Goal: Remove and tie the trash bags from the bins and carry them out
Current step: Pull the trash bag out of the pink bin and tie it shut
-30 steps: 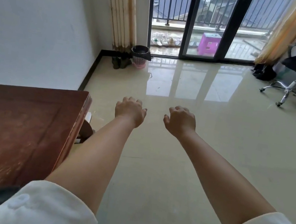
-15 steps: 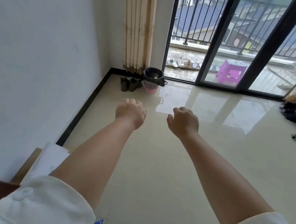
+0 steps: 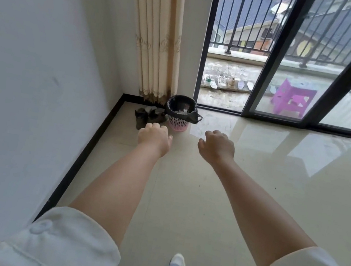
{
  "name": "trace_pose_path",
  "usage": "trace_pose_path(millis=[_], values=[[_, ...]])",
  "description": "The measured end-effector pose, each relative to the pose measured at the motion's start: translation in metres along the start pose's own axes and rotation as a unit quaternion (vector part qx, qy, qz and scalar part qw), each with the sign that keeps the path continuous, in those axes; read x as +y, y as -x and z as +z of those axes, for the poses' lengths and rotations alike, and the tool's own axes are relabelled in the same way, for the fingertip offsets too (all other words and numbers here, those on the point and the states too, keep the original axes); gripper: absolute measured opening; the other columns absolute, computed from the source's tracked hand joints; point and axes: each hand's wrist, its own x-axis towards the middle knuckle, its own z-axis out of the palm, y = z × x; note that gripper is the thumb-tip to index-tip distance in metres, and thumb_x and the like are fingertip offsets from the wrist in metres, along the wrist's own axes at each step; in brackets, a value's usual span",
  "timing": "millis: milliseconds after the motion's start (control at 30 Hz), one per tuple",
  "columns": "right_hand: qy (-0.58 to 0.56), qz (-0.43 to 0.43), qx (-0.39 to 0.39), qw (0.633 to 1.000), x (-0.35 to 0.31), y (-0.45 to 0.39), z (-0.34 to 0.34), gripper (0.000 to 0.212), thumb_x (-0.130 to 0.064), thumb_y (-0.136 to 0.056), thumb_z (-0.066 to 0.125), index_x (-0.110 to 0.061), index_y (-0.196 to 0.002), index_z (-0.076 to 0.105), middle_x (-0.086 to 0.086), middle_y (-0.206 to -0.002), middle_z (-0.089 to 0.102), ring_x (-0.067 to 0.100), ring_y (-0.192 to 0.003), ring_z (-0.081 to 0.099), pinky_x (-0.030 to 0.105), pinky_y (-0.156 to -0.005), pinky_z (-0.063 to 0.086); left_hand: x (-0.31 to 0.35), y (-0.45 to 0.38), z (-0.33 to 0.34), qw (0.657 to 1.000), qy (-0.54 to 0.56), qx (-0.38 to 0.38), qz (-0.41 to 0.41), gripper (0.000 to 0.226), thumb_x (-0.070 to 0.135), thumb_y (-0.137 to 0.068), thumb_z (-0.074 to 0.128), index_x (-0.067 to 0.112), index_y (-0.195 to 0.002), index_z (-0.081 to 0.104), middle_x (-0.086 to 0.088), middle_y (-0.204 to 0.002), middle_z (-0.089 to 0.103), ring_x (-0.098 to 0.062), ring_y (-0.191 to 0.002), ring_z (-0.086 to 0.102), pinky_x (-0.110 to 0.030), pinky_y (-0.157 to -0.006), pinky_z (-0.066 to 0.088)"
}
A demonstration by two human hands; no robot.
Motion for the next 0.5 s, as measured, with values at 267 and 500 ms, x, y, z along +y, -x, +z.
trace_pose_path(millis=[267, 500], values=[[0.000, 0.002, -0.051, 0.999, 0.011, -0.223, 0.021, 0.035, -0.022, -0.093, 0.035, -0.001, -0.115, 0.052, 0.017, -0.121, 0.054, 0.033, -0.113, 0.048, 0.037, -0.088, 0.041, 0.005, -0.219, -0.011, 0.999, 0.016, -0.042, -0.015, 0.046, 0.036, -0.096, 0.030, 0.008, -0.130, 0.042, -0.013, -0.134, 0.046, -0.028, -0.125, 0.040, -0.039, -0.096, 0.039], [-0.004, 0.013, -0.072, 0.997, 0.009, -0.424, 0.079, 0.035, -0.027, -0.092, 0.037, -0.003, -0.109, 0.055, 0.015, -0.118, 0.057, 0.032, -0.110, 0.050, 0.037, -0.085, 0.041, -0.011, -0.432, 0.010, 0.997, 0.006, -0.077, 0.001, 0.043, 0.035, -0.096, 0.029, 0.007, -0.126, 0.045, -0.013, -0.131, 0.048, -0.029, -0.123, 0.041, -0.039, -0.094, 0.040]])
